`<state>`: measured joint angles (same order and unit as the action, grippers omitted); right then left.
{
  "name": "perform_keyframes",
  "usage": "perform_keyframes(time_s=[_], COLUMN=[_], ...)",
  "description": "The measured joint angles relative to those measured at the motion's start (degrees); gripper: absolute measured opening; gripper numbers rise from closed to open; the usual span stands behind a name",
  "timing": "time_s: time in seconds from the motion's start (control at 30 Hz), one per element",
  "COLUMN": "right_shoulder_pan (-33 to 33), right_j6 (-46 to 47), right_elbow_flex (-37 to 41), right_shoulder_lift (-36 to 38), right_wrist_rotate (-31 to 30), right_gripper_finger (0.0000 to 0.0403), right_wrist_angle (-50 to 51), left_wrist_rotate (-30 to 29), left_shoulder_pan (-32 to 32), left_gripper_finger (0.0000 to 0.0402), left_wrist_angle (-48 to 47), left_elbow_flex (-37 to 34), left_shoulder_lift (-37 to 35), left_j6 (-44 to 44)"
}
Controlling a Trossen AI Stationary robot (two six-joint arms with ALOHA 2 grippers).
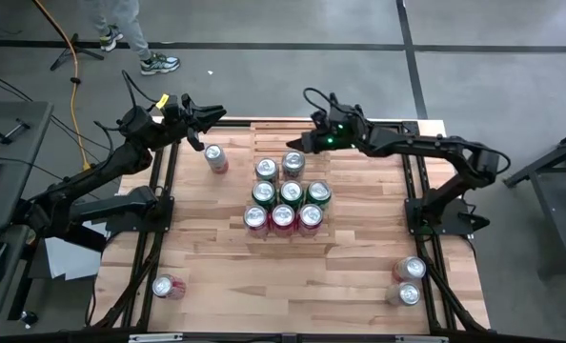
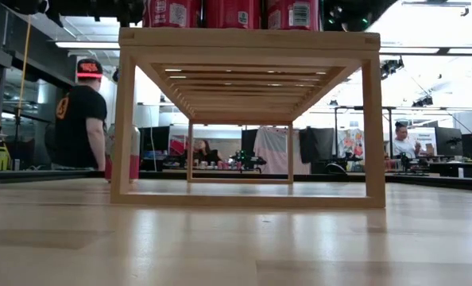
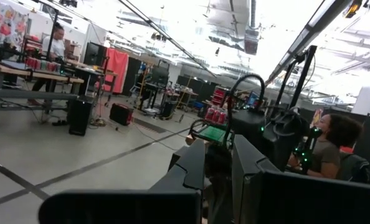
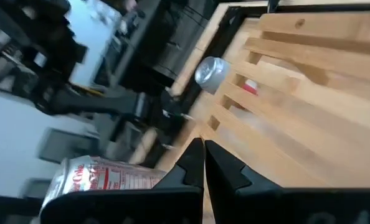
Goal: Place canned beverage on shelf
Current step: Put the top red-silver soda can on the shelf aligned with the other red-silver soda can
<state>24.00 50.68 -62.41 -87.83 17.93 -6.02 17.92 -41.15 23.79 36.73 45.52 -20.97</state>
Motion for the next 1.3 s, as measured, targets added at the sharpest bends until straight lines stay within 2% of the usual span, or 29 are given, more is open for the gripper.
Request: perform_keyframes(time_s=[0.2,0.4,0.77,1.3], right_shoulder_pan=[0.78,2.02,1.84,1.73], right_j6=[-11.60,-19.40,-22.62,-23.75], right_elbow_flex=[-11.52,-17.84,-18.45,-18.45], right_shoulder_lift=[-3.06,-5.74,-6.67,-6.65], right_wrist_rotate=[0.29,9.07,16.12,18.86], right_gripper_finger=[0.0000,0.0000,0.0000,0.0000], right_wrist_angle=[17.32,27.77,29.91,35.40], left_wrist_rotate=[0.06,0.10,0.15,0.21], left_shoulder_pan=[0.44,0.44,1.12,3.02], left_gripper_finger=[0.0000,0.0000,0.0000,0.0000], left_wrist_angle=[-0.02,-0.09,-0.24,-0.50], left_elbow_flex=[0.00,0.00,0.00,-0.02], left_shoulder_lift=[0.00,0.00,0.00,0.00], left_j6=[0.04,0.07,0.07,0.11])
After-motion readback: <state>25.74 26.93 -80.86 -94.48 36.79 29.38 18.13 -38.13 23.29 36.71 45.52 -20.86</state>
